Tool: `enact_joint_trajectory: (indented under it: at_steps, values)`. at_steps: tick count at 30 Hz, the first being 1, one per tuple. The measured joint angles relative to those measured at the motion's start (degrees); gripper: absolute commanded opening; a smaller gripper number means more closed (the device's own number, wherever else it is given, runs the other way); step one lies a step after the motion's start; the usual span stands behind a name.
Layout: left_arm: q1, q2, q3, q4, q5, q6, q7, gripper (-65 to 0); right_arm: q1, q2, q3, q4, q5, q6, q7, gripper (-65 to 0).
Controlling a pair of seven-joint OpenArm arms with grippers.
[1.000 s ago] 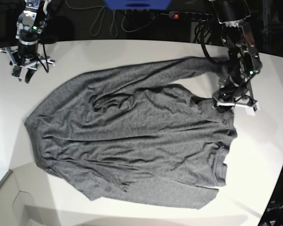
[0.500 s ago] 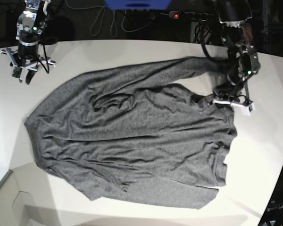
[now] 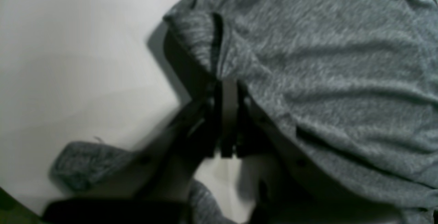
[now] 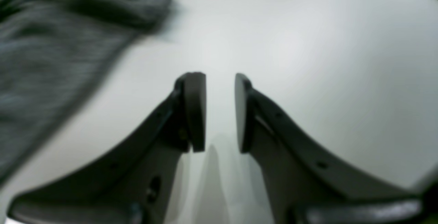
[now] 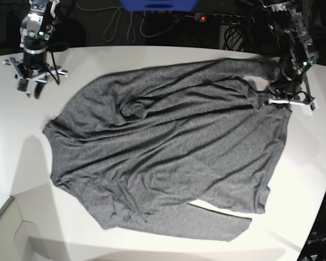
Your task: Layout the t-shirt on the table in an organized manner, then fold the t-shirt properly
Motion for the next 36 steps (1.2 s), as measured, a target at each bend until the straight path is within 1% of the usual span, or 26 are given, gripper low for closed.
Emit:
enact_joint_trajectory:
  at_steps: [1, 2, 4, 6, 7, 10, 12, 14, 17, 19, 21, 22, 24, 27, 30, 36]
  values:
    - [0.0, 0.1, 0.0, -0.2, 0.0, 0.0, 0.1, -65.0, 0.1, 0.0, -0.2, 0.1, 0.0, 2.4, 0.0, -49.4]
    - [0.1, 0.2, 0.0, -0.2, 0.0, 0.0, 0.0, -65.0, 0.3, -0.7, -0.3, 0.6, 0.0, 5.2, -0.4, -49.4]
    - [0.0, 0.2, 0.0, -0.4, 0.0, 0.0, 0.0, -65.0, 0.2, -2.6, -0.2, 2.6, -0.3, 9.5, -0.5, -49.4]
    - [0.0, 0.2, 0.0, -0.4, 0.0, 0.0, 0.0, -64.9, 0.3, -3.7, -0.3, 4.5, -0.3, 13.9, -0.3, -49.4]
    - [0.0, 0.1, 0.0, -0.4, 0.0, 0.0, 0.0, -64.9, 0.4, -4.2, -0.4, 5.4, -0.4, 15.4, -0.3, -49.4]
    - [0.0, 0.1, 0.0, -0.4, 0.2, 0.0, 0.0, -64.9, 1.2, -4.4, -2.7, 6.4, -0.4, 17.5, -0.3, -50.0]
    - [0.0, 0.2, 0.0, -0.4, 0.2, 0.0, 0.1, -64.9, 2.3, -4.4, -5.4, 5.6, -0.4, 18.3, -0.5, -50.0]
    - [0.0, 0.2, 0.0, -0.4, 0.2, 0.0, 0.0, -64.9, 3.1, -4.4, -7.8, 4.7, -0.5, 18.6, -2.8, -51.0]
    - [0.0, 0.1, 0.0, -0.4, 0.1, 0.0, 0.0, -64.9, 4.9, -4.7, -10.0, 2.7, -0.9, 18.6, -8.7, -57.4]
    - [0.0, 0.1, 0.0, -0.4, 0.2, 0.0, 0.0, -64.9, 6.3, -4.9, -10.1, 1.6, -0.9, 18.6, -13.1, -61.7]
    - [0.0, 0.1, 0.0, -0.4, 0.2, 0.0, 0.0, -64.9, 7.1, -4.7, -9.8, 0.6, -0.9, 18.6, -15.0, -63.6]
    - [0.0, 0.2, 0.0, -0.4, 0.2, 0.0, 0.0, -64.9, 7.3, -4.7, -9.1, 0.0, -0.8, 18.6, -15.9, -63.5]
    - [0.0, 0.2, 0.0, -0.4, 0.2, 0.0, 0.0, -64.9, 7.0, -5.0, -5.6, -0.6, -0.8, 18.7, -16.4, -63.5]
    - [0.0, 0.1, 0.0, -0.4, 0.2, 0.0, 0.0, -64.9, 4.9, -4.9, -0.3, -0.7, -0.4, 18.6, -14.8, -63.6]
    - [-0.5, 0.3, 0.0, -0.4, 0.1, 0.0, 0.1, -64.9, 3.1, -5.0, 1.6, -0.7, 0.2, 18.5, -13.6, -63.6]
    - [-1.4, 0.3, 0.2, -0.4, 0.0, 0.0, -0.1, -64.9, 0.7, -5.1, 3.1, -0.4, 1.0, 18.7, -12.5, -63.5]
